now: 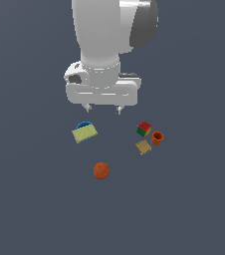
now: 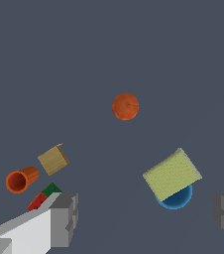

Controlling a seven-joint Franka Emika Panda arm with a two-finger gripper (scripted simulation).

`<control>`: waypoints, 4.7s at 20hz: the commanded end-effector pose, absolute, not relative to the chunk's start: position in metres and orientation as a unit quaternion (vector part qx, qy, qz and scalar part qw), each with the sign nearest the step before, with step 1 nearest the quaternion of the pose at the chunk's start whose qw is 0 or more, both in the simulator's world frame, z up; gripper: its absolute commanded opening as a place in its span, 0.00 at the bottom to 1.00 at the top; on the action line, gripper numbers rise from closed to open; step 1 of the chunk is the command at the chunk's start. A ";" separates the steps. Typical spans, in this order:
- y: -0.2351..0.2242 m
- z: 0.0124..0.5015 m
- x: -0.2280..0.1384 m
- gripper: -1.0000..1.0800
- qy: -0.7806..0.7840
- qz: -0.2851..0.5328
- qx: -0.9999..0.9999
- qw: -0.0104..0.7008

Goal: Pick up a designated object from a clutter of objects.

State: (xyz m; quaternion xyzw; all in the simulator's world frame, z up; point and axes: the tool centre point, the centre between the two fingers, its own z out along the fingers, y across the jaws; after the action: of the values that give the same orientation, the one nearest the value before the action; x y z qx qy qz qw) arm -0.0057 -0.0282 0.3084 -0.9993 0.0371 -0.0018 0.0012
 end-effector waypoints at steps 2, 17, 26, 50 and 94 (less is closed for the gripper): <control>-0.029 0.309 -0.006 0.96 0.038 -0.002 -0.999 0.001; -0.056 0.313 -0.010 0.96 0.064 -0.003 -0.998 -0.002; -0.056 0.284 0.013 0.96 0.049 -0.003 -0.999 -0.005; -0.051 0.110 0.091 0.96 -0.026 0.000 -1.000 -0.001; -0.042 0.061 0.089 0.00 -0.030 0.000 -1.000 0.000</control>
State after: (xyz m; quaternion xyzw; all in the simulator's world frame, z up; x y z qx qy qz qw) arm 0.0890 -0.0449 0.0553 -0.9996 -0.0298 0.0015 0.0000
